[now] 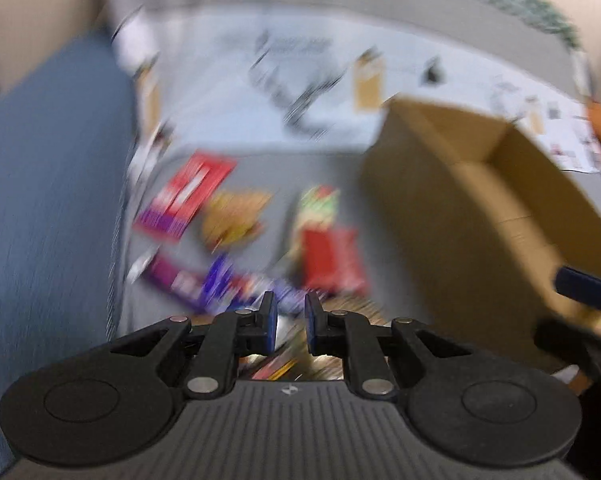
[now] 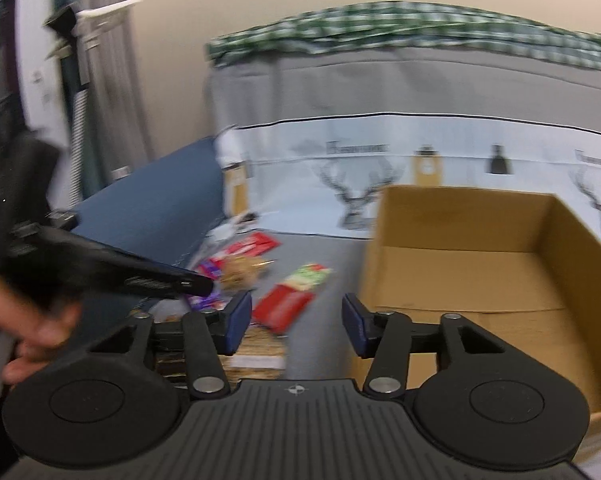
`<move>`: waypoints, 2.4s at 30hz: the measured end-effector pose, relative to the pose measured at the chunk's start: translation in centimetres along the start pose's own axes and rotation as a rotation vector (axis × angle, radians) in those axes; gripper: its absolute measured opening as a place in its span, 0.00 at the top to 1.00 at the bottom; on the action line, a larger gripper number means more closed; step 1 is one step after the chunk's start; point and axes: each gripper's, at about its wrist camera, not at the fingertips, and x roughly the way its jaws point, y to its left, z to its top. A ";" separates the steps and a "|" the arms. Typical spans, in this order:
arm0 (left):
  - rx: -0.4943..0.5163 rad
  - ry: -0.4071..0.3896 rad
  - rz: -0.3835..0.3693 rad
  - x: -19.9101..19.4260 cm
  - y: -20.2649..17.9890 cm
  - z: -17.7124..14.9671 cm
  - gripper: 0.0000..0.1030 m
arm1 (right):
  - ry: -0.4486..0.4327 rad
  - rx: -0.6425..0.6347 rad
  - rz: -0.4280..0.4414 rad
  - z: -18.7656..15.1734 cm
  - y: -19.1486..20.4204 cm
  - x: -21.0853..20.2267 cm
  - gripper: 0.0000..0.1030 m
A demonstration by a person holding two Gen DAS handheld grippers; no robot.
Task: Organize snacks
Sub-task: 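Swing both tools from the box toward the snack pile, then grasp the round clear peanut bag with the right tool while the left tool grasps the dark chocolate bar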
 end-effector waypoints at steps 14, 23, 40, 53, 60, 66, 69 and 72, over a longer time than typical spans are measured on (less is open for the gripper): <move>-0.094 0.230 0.122 4.0 4.5 -1.3 0.69 | 0.126 -0.101 0.081 -4.0 4.6 7.2 0.14; -0.016 0.113 0.151 3.1 3.3 -0.5 0.50 | 0.242 -0.072 0.035 -5.6 3.7 12.5 0.06; -0.028 0.205 0.071 6.1 4.2 -0.6 1.00 | 0.293 -0.020 0.059 -6.0 2.6 15.3 0.19; -0.415 0.184 -0.195 3.3 4.8 -0.1 1.00 | 0.368 -0.171 0.078 -4.3 4.7 8.5 0.20; -0.451 0.183 -0.136 3.3 5.1 -0.9 0.93 | 0.432 -0.165 0.062 -7.6 4.4 6.9 0.20; -0.191 0.270 -0.058 4.9 2.5 -0.5 0.18 | 0.418 -0.194 0.071 -8.6 4.5 7.9 0.19; -0.034 0.312 -0.012 5.4 0.6 -1.3 0.15 | 0.433 -0.194 0.069 -9.1 4.4 8.3 0.17; 0.051 0.344 0.026 6.1 -0.2 -2.3 0.23 | 0.430 -0.205 0.073 -9.4 4.6 8.4 0.17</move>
